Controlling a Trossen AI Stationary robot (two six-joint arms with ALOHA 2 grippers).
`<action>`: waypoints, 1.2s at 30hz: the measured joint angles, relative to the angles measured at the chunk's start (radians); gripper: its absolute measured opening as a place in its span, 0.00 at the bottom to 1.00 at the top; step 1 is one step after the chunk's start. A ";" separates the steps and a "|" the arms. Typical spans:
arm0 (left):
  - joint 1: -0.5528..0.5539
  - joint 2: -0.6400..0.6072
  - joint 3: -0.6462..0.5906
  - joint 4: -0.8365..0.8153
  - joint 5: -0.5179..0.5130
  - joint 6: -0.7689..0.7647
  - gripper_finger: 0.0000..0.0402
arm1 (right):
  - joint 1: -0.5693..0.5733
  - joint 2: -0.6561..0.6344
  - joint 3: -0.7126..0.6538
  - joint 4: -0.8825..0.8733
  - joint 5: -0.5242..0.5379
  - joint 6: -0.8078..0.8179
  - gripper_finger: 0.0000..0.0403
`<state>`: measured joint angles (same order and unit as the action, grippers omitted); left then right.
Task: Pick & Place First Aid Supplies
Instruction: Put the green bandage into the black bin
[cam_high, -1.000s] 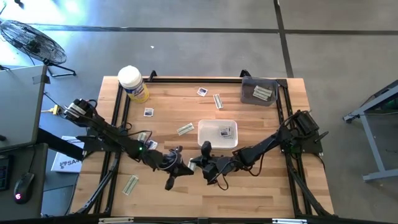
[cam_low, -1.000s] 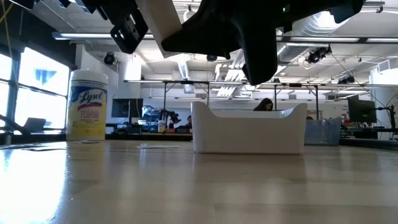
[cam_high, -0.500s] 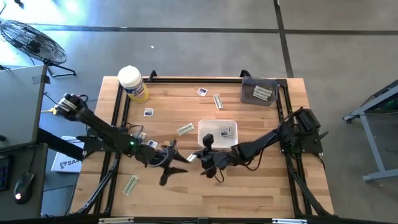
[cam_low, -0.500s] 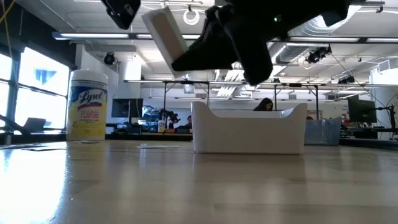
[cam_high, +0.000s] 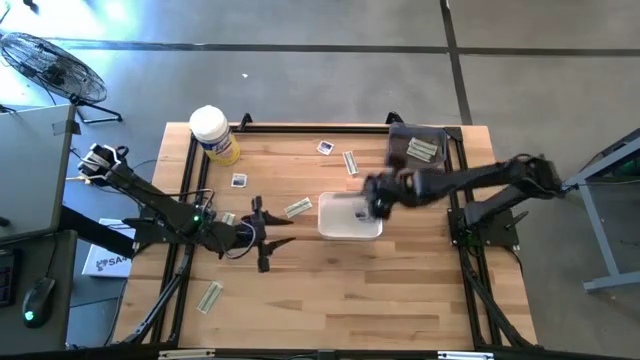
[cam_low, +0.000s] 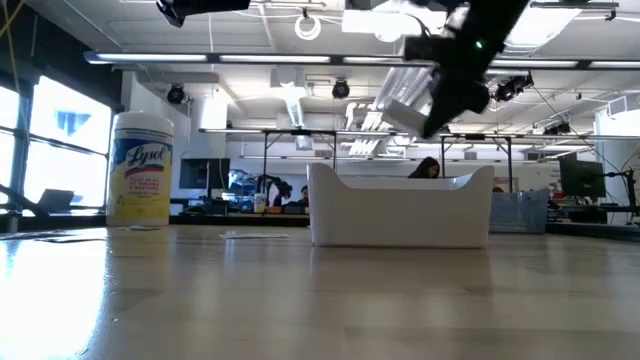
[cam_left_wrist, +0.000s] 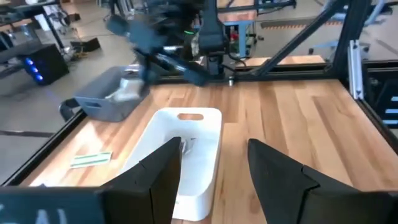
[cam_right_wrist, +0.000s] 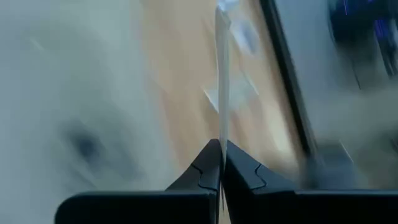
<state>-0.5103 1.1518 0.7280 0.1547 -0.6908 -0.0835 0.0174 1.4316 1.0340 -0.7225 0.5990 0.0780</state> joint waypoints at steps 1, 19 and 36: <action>0.000 0.003 0.000 -0.002 0.001 0.000 0.45 | -0.046 -0.018 0.000 -0.076 0.003 0.005 0.00; 0.000 0.010 -0.001 -0.033 0.018 -0.055 0.45 | -0.724 0.060 -0.001 -0.258 0.050 -0.422 0.00; 0.000 0.011 -0.001 -0.052 0.005 -0.053 0.45 | -0.884 0.304 -0.001 -0.154 0.100 -0.528 0.01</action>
<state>-0.5106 1.1625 0.7273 0.1024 -0.6863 -0.1360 -0.8664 1.7360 1.0328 -0.8768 0.6991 -0.4495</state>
